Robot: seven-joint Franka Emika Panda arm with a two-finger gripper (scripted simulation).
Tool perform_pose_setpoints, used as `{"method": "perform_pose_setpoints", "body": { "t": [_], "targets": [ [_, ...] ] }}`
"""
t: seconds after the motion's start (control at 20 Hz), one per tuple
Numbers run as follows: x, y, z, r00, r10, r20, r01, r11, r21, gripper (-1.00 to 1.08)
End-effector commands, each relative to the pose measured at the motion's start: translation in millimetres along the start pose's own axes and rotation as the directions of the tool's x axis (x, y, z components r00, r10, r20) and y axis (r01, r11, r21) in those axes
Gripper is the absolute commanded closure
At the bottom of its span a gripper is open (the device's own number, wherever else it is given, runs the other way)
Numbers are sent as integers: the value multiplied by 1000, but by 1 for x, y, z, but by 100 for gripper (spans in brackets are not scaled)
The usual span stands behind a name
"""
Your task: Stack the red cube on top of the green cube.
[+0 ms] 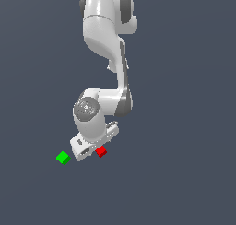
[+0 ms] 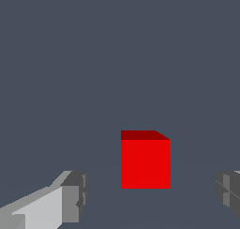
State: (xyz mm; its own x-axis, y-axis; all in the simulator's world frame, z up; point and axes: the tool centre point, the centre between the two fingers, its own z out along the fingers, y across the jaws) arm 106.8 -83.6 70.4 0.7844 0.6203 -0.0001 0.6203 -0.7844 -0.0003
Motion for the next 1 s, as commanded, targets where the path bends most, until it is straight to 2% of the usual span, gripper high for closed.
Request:
{"method": "perform_pose_setpoints", "body": {
  "t": [0.0, 0.25, 0.7, 0.95],
  "targets": [
    [1, 1, 0, 1000, -6, 0, 6, 1000, 0, -92],
    [0, 0, 6, 1000, -3, 0, 3, 1000, 0, -92],
    [0, 0, 47, 1000, -6, 0, 6, 1000, 0, -92],
    [1, 1, 51, 1000, -6, 0, 6, 1000, 0, -92]
  ]
}}
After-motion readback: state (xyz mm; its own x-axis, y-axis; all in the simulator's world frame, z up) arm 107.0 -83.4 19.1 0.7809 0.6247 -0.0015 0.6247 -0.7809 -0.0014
